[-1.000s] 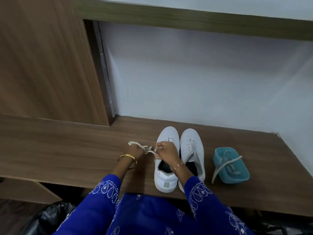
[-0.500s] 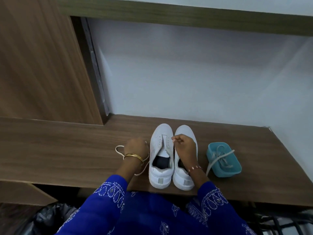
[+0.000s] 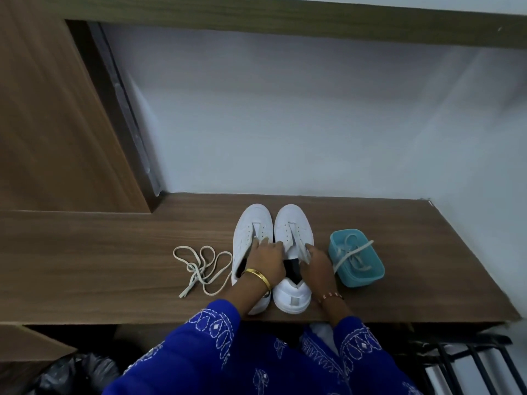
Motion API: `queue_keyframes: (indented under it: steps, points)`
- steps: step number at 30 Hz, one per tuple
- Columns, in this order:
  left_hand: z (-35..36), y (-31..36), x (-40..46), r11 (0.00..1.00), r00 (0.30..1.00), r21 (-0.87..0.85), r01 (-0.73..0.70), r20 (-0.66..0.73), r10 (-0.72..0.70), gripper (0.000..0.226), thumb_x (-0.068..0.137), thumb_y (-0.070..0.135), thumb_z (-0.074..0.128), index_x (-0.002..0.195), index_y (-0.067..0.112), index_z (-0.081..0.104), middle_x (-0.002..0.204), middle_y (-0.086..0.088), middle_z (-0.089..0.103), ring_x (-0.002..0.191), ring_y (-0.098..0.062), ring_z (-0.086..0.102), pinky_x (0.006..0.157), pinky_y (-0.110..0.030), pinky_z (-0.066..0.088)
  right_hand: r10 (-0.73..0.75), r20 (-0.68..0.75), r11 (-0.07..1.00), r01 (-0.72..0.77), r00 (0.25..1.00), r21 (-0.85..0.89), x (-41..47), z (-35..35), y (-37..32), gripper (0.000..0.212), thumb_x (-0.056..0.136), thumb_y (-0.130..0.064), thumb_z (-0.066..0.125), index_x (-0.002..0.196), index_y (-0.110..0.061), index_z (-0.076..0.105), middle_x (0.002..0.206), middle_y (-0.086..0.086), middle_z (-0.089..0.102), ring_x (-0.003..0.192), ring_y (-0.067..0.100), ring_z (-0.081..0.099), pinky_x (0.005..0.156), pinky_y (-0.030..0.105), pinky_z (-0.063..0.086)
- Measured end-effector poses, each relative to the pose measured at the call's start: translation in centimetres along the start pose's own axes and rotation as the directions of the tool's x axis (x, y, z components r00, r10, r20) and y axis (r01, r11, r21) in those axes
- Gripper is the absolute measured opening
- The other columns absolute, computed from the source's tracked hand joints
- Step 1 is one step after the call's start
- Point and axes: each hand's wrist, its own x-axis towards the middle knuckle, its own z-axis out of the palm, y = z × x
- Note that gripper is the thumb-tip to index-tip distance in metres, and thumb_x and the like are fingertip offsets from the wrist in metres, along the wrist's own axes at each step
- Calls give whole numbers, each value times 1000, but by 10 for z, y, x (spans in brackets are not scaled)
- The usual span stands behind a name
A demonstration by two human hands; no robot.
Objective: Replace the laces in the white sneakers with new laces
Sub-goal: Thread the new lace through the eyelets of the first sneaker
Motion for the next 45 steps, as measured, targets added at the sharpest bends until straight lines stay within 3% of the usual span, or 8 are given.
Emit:
queue_keyframes:
  steps: [7, 22, 25, 28, 32, 36, 40, 45]
  points:
    - [5, 12, -1, 997, 999, 72, -14, 44, 11, 34, 91, 23, 40, 121, 8, 46, 109, -13, 62, 116, -28, 47, 115, -49, 2, -1, -46, 1000, 0, 999, -29, 4, 1, 4, 38, 89, 3, 42, 124, 0, 55, 117, 20, 61, 110, 33, 56, 88, 31, 44]
    - [15, 33, 4, 983, 982, -115, -146, 100, 158, 37, 90, 14, 42, 126, 6, 42, 115, -15, 59, 115, -30, 49, 115, -45, 11, 11, -119, 976, -36, 993, -216, 8, -25, 30, 21, 90, -4, 47, 106, 0, 60, 104, 18, 65, 100, 32, 59, 85, 36, 47]
    - [7, 11, -2, 957, 986, -242, -160, -6, 164, 40, 92, 11, 41, 131, 8, 44, 125, -14, 56, 124, -28, 44, 113, -37, 18, -78, -178, 949, 18, 981, -316, 6, -25, 16, 25, 86, 3, 46, 107, 2, 59, 99, 19, 63, 96, 34, 59, 82, 38, 49]
    - [-2, -13, -10, 906, 978, -397, -149, -193, 76, 33, 90, 4, 42, 121, 3, 54, 119, -18, 58, 114, -33, 51, 97, -35, 37, -294, -204, 909, 207, 934, -363, 0, -11, -7, 28, 78, 5, 55, 104, 4, 63, 94, 22, 65, 89, 37, 60, 81, 44, 49]
    - [1, -39, -16, 869, 952, -489, -81, -295, -77, 44, 86, -1, 43, 129, 7, 51, 128, -15, 55, 123, -30, 48, 100, -33, 36, -384, -88, 890, 343, 919, -300, -7, 10, -38, 12, 78, -1, 59, 90, 2, 63, 90, 18, 63, 86, 34, 59, 76, 38, 46]
    - [6, -55, -23, 837, 944, -541, 83, -227, -241, 48, 86, 1, 47, 133, 5, 45, 130, -16, 53, 119, -32, 51, 94, -31, 39, -244, 242, 945, 286, 939, -157, -6, 35, -45, 43, 84, -9, 57, 126, -5, 51, 118, 12, 56, 112, 28, 54, 92, 32, 45]
    - [13, -64, -33, 809, 955, -560, 179, -100, -281, 47, 85, -1, 47, 132, 5, 46, 123, -19, 57, 114, -32, 53, 92, -31, 40, -183, 251, 964, 224, 950, -146, -12, 41, -42, 58, 89, 0, 47, 143, -8, 31, 137, 14, 44, 123, 27, 48, 98, 28, 39]
    - [20, -58, -45, 827, 953, -539, 158, -137, -271, 43, 83, -5, 46, 124, 3, 53, 107, -23, 62, 100, -35, 57, 79, -29, 39, -156, 266, 954, 215, 951, -210, -23, 43, -37, 61, 88, 4, 41, 145, -12, 27, 139, 13, 41, 123, 29, 47, 97, 30, 39]
